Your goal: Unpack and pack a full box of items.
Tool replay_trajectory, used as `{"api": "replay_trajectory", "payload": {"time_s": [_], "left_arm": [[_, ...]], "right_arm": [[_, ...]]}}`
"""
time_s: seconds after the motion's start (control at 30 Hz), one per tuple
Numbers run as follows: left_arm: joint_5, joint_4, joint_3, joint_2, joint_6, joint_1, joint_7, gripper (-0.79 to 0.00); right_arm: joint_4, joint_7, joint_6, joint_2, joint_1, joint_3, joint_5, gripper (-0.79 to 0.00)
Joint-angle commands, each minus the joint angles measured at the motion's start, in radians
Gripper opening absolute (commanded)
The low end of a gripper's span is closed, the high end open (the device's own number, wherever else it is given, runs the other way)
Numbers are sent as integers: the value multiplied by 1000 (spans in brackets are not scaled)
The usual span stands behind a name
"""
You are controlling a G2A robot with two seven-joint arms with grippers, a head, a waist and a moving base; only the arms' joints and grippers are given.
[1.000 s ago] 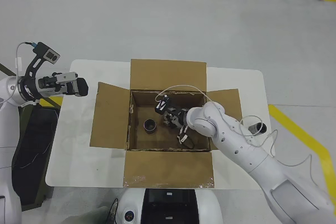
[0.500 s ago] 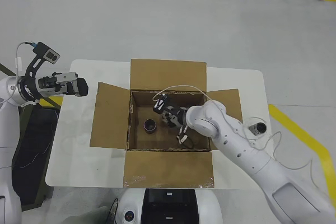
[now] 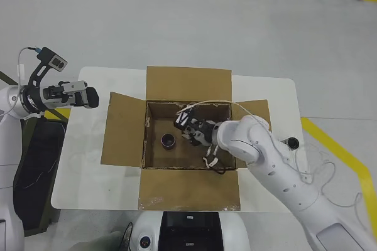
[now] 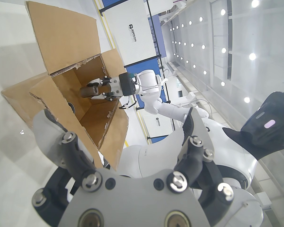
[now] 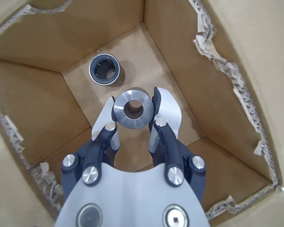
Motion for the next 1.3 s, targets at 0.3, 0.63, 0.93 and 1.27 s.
{"api": "replay_trajectory", "payload": {"time_s": [0.3, 0.63, 0.93, 1.27], "left_arm": [[0, 0, 0, 0, 0, 0, 0, 0], [0, 0, 0, 0, 0, 0, 0, 0], [0, 0, 0, 0, 0, 0, 0, 0], [0, 0, 0, 0, 0, 0, 0, 0]], "right_arm": [[-149, -76, -15, 34, -117, 127, 9, -785], [-346, -118, -28, 71, -276, 275, -4, -785], [-487, -145, -13, 101, -443, 428, -30, -785], [-564, -150, -17, 121, -569, 529, -45, -785]]}}
